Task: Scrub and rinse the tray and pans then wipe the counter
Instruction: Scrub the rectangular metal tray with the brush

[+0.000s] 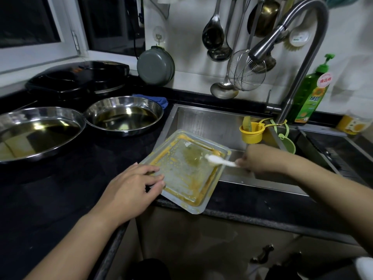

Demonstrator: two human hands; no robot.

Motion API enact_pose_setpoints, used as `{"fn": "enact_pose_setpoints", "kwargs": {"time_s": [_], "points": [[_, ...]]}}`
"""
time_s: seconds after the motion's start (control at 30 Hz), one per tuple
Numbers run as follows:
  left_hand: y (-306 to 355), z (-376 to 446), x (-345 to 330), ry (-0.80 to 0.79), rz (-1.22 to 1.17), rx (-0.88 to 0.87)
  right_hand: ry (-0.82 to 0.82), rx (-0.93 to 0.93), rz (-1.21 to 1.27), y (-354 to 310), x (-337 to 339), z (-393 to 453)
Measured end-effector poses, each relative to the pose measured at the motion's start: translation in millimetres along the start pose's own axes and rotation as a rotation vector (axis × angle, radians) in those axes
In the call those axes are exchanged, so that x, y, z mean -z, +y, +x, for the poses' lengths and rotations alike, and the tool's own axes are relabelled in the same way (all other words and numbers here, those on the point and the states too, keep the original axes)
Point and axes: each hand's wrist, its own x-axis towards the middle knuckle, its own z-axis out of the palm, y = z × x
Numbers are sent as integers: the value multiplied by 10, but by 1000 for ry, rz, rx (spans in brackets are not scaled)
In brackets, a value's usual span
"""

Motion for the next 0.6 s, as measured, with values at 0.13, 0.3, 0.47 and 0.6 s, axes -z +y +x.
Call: {"fn": "enact_pose_setpoints", "kwargs": {"time_s": [0.13, 0.3, 0.47, 0.6], "points": [[-5, 6, 14, -10, -11, -1, 3, 41, 69, -41, -76, -41], [-1, 9, 24, -14, -8, 1, -50, 115, -64, -248, -79, -47], [4, 8, 17, -13, -16, 8, 129, -35, -22, -78, -43, 246], [-6, 21, 31, -27, -4, 1, 36, 112, 82, -397, -108, -122]]}}
